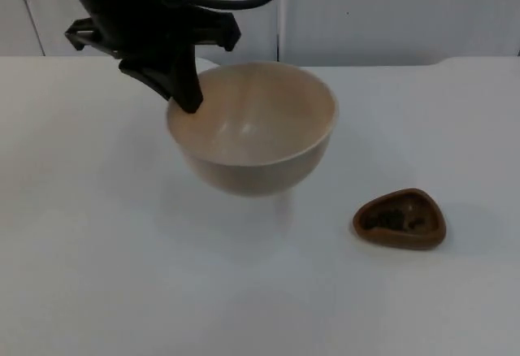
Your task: Pick up the bowl with the left hand and pour the coffee beans from the cup into the bowl with the right hand.
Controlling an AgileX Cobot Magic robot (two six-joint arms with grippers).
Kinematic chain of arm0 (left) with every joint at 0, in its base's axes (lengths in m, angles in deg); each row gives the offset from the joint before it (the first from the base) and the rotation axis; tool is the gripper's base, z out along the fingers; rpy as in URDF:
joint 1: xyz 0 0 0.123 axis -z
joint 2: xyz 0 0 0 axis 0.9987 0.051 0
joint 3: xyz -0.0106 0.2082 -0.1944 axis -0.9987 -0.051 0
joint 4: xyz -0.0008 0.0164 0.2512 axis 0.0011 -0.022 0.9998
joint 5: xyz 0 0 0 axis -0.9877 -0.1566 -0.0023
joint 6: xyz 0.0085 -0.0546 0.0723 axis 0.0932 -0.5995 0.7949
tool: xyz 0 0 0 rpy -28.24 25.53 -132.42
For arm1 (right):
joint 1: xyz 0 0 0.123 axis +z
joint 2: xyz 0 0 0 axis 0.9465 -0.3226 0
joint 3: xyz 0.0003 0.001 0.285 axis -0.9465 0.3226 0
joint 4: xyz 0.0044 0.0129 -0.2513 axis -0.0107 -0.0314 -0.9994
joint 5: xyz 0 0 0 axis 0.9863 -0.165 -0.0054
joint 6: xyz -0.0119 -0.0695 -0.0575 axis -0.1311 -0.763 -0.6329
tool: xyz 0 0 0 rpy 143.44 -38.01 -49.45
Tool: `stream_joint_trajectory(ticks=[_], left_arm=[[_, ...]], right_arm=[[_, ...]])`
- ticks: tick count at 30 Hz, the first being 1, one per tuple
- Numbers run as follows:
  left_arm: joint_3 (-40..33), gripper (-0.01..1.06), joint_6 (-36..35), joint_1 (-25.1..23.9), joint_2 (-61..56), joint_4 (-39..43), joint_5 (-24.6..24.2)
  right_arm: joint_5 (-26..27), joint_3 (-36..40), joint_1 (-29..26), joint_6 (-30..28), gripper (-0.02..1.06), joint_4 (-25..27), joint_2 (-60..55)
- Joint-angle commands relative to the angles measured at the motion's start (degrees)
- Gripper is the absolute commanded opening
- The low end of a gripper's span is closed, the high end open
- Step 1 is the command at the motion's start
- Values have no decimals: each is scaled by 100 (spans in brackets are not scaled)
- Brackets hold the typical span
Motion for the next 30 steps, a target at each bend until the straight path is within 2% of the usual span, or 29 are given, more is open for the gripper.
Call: stream_joint_trajectory(ticks=[1,3,9,13,18,30], left_arm=[[23,0,66,147,-89,98,-61],[23,0,66,374,-113,413,-138],[13,0,170,501,-113,393,-206],[-310,0,170,501,-222,404,83],[-1211,0,80,491,-583,405,821],[-1909,0,-756,502,-650,1096,1321]], right_arm=[[37,11,-35,-35,105,9,18],[37,11,-35,-35,105,9,18],[37,11,-35,-35,105,9,18],[37,11,-35,-35,105,9,18],[37,11,-35,-35,105,9,18],[37,11,-35,-35,105,9,18]])
